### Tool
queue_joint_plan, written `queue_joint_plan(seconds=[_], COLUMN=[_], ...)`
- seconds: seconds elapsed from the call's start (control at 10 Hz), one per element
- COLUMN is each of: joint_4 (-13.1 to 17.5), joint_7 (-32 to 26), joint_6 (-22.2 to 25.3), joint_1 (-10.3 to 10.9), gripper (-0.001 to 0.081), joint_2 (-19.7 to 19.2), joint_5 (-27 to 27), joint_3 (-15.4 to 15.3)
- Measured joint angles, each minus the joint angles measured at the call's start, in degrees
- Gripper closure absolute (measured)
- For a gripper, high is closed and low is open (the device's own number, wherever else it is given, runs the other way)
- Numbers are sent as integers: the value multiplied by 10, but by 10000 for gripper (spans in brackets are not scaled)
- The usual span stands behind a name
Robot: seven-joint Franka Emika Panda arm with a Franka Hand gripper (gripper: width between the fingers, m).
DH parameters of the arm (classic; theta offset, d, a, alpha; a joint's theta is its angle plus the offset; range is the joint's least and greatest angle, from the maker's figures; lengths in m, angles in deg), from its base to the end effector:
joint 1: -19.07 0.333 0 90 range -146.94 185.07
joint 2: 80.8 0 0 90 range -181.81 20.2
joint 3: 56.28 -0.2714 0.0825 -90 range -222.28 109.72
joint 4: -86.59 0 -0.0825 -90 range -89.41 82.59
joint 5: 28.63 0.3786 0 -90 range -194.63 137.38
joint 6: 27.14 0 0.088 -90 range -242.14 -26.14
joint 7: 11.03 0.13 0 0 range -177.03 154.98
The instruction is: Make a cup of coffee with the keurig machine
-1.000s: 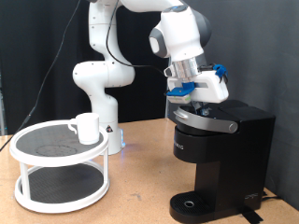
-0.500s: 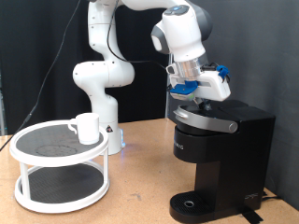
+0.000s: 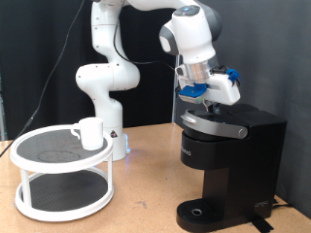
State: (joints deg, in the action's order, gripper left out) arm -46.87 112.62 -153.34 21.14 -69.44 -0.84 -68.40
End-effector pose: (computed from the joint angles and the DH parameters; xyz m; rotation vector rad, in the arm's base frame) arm 0.4716 0.1440 0.3627 -1.3348 2.5870 0.4543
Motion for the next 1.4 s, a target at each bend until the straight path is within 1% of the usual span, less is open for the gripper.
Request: queue_joint_plan(seconds=[0.3, 0.4, 0.7, 0.9, 1.0, 1.1, 1.2, 1.4], joint_4=[-1, -1, -3, -3, -3, -3, -4, -3], joint_7=[32, 54, 144, 166, 167, 158, 127, 44], joint_6=[-3, -5, -27, -28, -28, -27, -23, -11], joint_1=[0, -1, -1, -1, -1, -1, -1, -1], gripper=[806, 806, 806, 806, 806, 806, 806, 806], joint_2=[0, 0, -2, -2, -3, -3, -3, -3], joint_5=[-9, -30, -112, -126, -123, -105, -65, 24], joint_3=[-4, -7, -20, -22, -22, -19, -12, 0])
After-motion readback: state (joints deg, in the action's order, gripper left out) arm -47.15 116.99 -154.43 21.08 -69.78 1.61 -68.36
